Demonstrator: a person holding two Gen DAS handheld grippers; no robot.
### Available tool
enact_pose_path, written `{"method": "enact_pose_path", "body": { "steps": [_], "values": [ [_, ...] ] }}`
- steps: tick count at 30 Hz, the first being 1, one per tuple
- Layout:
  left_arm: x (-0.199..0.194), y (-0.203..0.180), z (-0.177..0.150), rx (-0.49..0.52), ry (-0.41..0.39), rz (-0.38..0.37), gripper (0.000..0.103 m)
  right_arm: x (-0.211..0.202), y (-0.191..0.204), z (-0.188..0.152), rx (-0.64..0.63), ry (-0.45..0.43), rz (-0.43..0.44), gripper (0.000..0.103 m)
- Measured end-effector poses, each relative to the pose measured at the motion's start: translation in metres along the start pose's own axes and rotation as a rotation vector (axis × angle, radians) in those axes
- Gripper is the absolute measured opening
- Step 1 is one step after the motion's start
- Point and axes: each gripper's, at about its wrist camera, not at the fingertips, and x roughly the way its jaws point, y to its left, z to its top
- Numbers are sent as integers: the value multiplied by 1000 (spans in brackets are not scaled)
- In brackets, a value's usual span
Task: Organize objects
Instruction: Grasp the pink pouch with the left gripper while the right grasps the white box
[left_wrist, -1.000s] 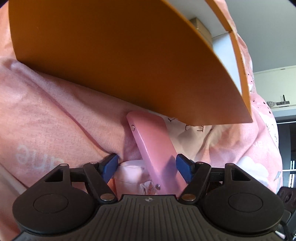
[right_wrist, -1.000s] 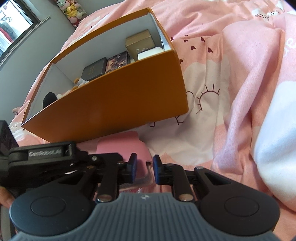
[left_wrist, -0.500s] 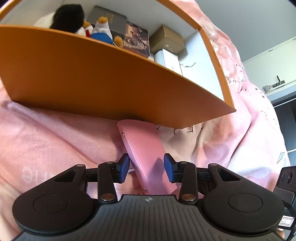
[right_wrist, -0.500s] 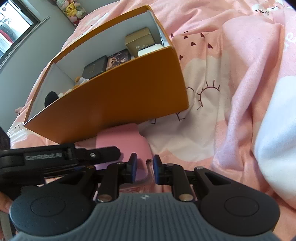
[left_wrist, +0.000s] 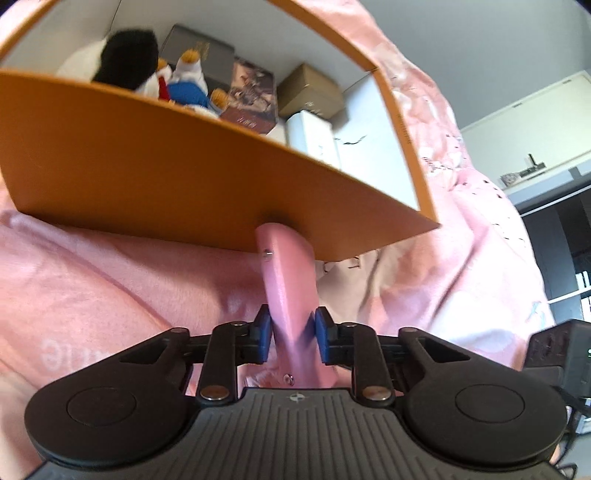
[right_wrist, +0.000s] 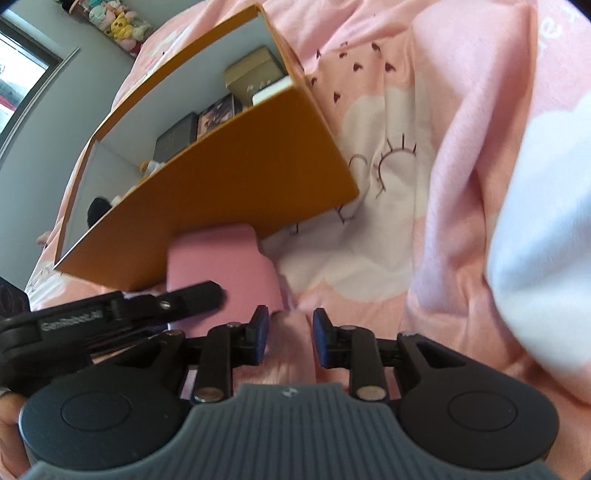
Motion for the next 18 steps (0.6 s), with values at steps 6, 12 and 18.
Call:
{"method": "enact_pose_path", "body": {
  "steps": [6, 12, 18],
  "values": [
    [-25, 1, -4, 30, -18, -12, 19, -3, 12, -17, -100, 53, -1, 43],
    [-51, 15, -5, -7, -46, -33, 19, 17, 15, -29, -167, 141, -20, 49],
    [-57, 15, -3, -4, -69, -53, 19, 22, 11, -33, -159, 133, -10, 28]
  ]
}}
